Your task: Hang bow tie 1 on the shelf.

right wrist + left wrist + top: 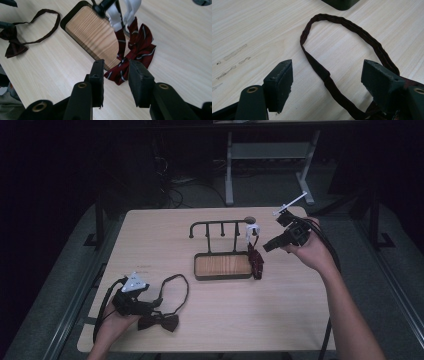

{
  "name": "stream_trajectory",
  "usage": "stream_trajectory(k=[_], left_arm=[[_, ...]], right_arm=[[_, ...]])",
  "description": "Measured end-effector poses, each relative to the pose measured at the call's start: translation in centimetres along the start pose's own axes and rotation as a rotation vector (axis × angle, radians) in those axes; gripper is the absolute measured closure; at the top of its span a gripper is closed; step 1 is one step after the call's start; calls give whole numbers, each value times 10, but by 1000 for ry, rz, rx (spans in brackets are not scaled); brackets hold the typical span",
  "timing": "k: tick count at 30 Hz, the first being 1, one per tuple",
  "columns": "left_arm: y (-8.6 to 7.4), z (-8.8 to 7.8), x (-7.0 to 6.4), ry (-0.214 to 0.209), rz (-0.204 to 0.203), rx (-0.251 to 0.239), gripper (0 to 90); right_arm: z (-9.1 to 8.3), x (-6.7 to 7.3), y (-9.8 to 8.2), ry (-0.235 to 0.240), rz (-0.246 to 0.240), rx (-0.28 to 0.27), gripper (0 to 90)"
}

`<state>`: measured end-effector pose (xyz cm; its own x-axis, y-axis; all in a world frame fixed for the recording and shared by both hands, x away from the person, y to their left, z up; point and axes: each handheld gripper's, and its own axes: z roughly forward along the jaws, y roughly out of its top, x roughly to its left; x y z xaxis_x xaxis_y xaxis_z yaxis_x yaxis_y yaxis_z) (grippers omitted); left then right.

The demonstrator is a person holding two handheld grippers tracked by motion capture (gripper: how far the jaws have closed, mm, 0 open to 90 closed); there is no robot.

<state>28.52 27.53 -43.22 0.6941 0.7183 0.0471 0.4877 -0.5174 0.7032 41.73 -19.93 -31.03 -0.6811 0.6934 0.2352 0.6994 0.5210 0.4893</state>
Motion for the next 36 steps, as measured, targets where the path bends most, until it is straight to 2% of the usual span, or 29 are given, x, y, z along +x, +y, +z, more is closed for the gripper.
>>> stream_trajectory(k=[9, 21, 26, 36], left_arm=[[1, 2, 0, -3, 4, 10, 263], [3, 4, 0, -10, 5, 22, 268], [3, 5, 1, -19, 2, 23, 301], [5, 3, 5, -12, -8, 26, 313]], right_arm=[[6, -3, -14, 23, 8, 0, 617], [13, 1, -34, 37, 8, -2, 586], [19, 3, -42, 44, 8, 0, 573], [28, 7, -60, 54, 13, 9, 543]])
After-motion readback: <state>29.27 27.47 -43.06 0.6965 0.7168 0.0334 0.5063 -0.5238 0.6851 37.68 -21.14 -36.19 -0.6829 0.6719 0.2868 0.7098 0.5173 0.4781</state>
